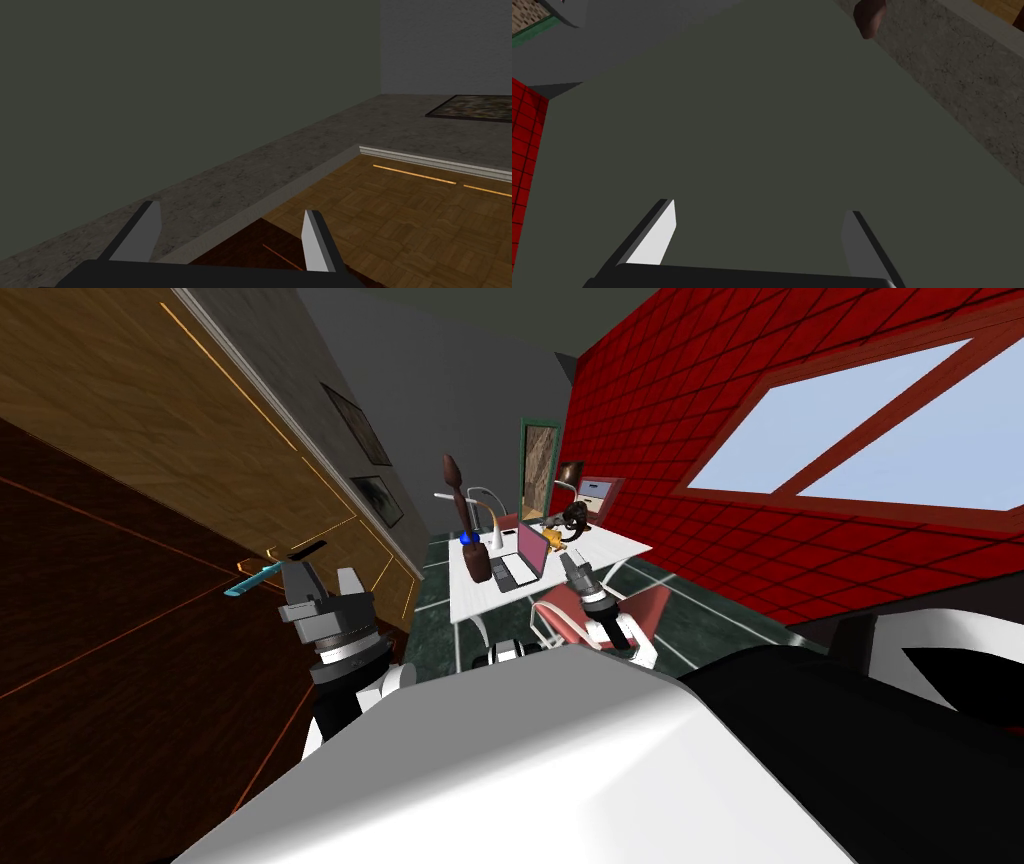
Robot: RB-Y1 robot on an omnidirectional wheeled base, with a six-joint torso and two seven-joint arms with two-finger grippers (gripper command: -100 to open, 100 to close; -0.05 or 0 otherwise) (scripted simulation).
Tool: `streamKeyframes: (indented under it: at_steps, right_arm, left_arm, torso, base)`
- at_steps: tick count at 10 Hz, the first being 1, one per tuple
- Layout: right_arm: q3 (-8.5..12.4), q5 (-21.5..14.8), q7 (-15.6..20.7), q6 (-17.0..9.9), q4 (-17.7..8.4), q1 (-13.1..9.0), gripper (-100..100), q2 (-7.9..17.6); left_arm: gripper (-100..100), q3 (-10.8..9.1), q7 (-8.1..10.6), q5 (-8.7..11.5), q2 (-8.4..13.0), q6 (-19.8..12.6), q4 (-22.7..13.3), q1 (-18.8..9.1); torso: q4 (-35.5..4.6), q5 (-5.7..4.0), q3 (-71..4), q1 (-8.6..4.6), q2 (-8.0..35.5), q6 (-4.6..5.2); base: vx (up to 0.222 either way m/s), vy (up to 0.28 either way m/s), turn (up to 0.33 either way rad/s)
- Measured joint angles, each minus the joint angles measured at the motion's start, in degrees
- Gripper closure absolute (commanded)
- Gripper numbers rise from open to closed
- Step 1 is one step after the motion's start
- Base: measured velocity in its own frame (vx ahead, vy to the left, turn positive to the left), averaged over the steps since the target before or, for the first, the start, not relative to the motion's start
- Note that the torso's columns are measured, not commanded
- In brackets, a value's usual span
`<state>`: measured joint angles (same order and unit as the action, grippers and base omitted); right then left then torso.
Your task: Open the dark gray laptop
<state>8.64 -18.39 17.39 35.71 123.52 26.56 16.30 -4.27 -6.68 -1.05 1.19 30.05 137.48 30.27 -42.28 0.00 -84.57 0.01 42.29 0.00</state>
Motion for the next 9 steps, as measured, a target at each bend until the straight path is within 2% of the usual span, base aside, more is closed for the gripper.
streamKeyframes:
  at_steps: [2, 9]
  right_arm:
    - [1.4, -3.1, 3.2, -0.2, -1.5, -0.7, -100, 2.3]
    - [4.4, -11.4, 12.7, -0.6, -5.9, -1.9, -100, 7.8]
  left_arm:
    - [0, 0.0, 0.0, 0.0, 0.0, 0.0, 0.0, 0.0]
    - [0, 0.0, 0.0, 0.0, 0.0, 0.0, 0.0, 0.0]
  torso:
    - [0.0, 0.0, 0.0, -0.02, 0.0, 0.0]
    - [0.0, 0.0, 0.0, -0.02, 0.0, -0.01]
  base:
    - [0.032, -0.006, 0.064]
    - [0.03, -0.004, 0.082]
